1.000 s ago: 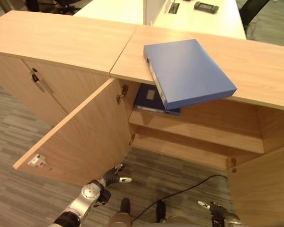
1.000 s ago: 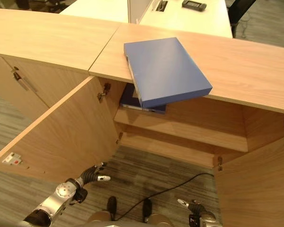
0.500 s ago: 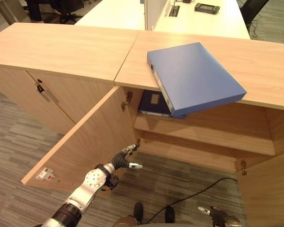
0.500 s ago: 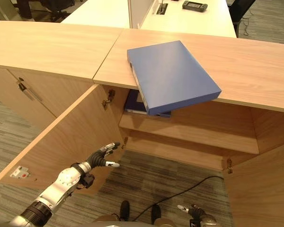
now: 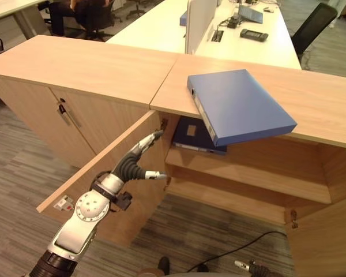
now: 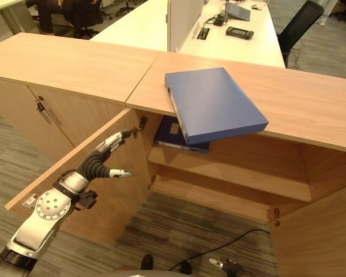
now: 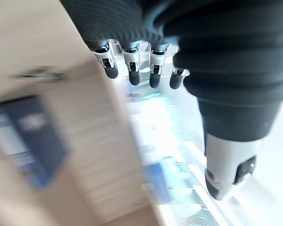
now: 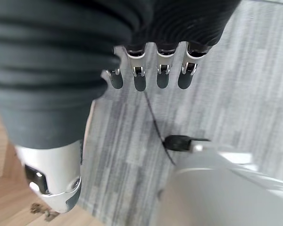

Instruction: Put the empty folder in the office cabinet

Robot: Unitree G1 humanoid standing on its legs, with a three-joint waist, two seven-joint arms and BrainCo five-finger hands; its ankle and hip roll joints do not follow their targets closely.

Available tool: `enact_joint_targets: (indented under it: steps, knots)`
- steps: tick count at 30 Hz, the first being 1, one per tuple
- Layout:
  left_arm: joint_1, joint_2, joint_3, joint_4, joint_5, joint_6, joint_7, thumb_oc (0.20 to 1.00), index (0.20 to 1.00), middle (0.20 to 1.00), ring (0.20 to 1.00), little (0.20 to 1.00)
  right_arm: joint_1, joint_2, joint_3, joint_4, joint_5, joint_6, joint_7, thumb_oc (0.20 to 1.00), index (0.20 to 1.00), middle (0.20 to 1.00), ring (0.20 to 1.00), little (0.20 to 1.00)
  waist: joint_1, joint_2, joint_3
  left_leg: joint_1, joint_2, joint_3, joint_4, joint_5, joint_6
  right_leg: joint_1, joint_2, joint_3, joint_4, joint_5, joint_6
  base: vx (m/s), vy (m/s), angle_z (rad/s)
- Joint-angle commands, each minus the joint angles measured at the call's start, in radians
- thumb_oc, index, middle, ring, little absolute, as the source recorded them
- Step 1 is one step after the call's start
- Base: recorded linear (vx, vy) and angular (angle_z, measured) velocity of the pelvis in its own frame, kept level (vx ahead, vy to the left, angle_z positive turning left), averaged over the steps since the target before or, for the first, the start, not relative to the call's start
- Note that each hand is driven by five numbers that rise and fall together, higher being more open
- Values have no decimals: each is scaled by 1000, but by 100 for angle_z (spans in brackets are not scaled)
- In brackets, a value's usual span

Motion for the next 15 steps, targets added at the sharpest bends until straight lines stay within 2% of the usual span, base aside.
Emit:
enact_joint_targets:
  steps: [1, 5, 10, 15]
  knots:
    - [-56, -26, 27, -12, -86, -74, 41, 1000, 1000, 1000, 1000, 1000, -50, 9, 37, 28, -16, -9, 0, 1000, 1000, 1000, 1000, 1000, -18, -22, -8, 1, -30, -14, 12, -66, -10, 35, 15, 14, 7, 0, 59, 6, 4, -11]
    - [-112, -37, 9, -27, -26, -94, 86, 1000, 1000, 1000, 1000, 1000, -38, 22, 37, 47, -12, -9, -10, 1000, 1000, 1000, 1000, 1000, -27, -28, -16, 9, -29, -8, 12, -74, -10, 37, 17, 20, 7, 1, 63, 6, 5, -11]
    - [-178, -44, -16, -32, -45, -99, 100, 1000, 1000, 1000, 1000, 1000, -36, 27, 42, 65, -14, -2, -14, 1000, 1000, 1000, 1000, 1000, -40, -28, -25, 19, -28, 1, 12, -80, -9, 40, 17, 24, 7, 2, 65, 1, 4, -2]
    - [-274, -39, -59, -3, 36, -102, 142, 1000, 1000, 1000, 1000, 1000, -19, 23, 41, 75, -16, -5, -11, 1000, 1000, 1000, 1000, 1000, -53, -26, -39, 16, -28, 10, 12, -73, -10, 30, 18, 30, 7, 16, 66, -20, 4, -3]
